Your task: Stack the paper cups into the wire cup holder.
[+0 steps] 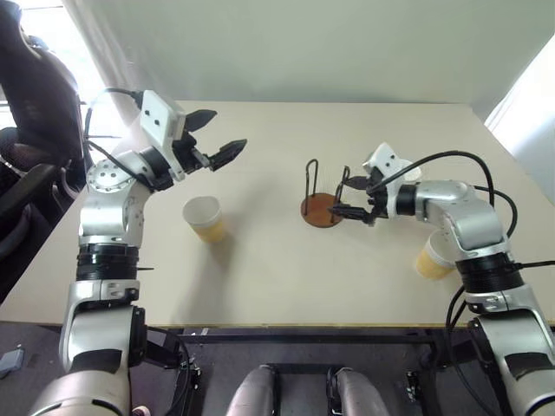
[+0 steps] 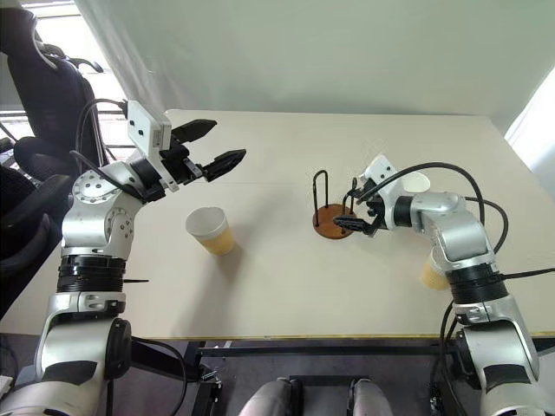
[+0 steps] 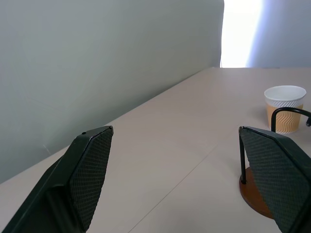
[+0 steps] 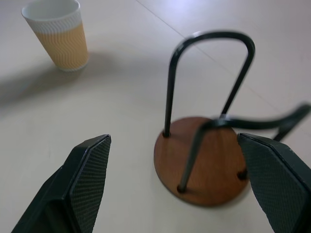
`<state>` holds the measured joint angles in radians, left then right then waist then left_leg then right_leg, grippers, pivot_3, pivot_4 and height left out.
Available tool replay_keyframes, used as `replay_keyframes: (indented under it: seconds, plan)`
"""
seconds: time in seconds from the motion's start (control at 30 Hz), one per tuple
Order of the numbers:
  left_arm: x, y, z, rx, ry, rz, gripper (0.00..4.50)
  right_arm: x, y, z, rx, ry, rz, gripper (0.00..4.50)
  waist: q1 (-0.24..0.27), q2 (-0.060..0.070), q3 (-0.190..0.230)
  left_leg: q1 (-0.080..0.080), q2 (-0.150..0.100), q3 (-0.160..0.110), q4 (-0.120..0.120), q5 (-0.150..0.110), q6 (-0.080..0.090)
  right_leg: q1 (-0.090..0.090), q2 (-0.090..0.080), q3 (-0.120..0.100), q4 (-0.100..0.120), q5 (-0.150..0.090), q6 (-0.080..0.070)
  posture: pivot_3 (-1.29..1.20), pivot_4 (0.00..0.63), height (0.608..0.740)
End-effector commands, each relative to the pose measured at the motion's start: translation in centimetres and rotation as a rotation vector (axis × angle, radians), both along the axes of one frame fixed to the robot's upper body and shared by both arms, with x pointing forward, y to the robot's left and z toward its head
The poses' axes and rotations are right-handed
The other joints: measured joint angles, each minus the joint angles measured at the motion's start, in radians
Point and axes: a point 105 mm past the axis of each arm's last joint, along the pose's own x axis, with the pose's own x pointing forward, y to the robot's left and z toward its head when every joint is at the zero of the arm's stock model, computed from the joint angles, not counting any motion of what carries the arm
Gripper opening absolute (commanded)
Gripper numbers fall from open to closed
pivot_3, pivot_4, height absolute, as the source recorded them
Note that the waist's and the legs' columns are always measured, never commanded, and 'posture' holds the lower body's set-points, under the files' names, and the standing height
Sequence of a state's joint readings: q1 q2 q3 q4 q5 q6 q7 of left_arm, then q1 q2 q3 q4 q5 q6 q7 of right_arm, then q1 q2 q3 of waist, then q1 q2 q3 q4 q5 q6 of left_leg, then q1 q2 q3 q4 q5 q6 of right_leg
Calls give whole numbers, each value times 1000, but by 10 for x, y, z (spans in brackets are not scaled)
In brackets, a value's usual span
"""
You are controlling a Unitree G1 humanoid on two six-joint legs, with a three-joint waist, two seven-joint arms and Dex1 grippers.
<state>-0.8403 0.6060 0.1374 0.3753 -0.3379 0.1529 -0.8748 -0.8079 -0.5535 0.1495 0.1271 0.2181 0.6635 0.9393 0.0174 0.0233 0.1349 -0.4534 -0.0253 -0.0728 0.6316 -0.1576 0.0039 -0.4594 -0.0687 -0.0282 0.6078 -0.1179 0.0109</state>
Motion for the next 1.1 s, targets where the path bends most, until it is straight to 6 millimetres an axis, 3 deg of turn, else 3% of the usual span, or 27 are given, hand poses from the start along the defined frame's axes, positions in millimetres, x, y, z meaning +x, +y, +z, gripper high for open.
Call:
replay_keyframes:
  seconds: [0.03, 0.8, 0.97, 1.1]
  plan:
    - [-5, 3, 14, 18, -59, 7, 4500, 3, 5, 11, -9, -56, 9, 4261, 1, 0, 0, 0, 0, 0, 0, 0, 0, 0, 0, 0, 0, 0, 0, 0, 150, 740]
    - [-8, 7, 13, 5, -59, 9, 4500, 20, 17, -9, -91, -124, -39, 4261, 0, 0, 0, 0, 0, 0, 0, -2, -2, 0, 0, 0, 0, 1, -1, 0, 150, 740]
    - [-20, 1, 13, -44, 2, -154, 4500, 21, 19, -12, -101, -114, -36, 4261, 0, 0, 0, 0, 0, 0, 0, -2, -3, 0, 0, 0, 0, 1, -1, 0, 150, 740]
    - [-27, 13, 12, -41, 102, -260, 4500, 21, 20, -13, -99, -104, -28, 4261, 0, 0, 0, 0, 0, 0, 0, -2, -3, -1, 0, 0, 0, 1, -1, 0, 150, 740]
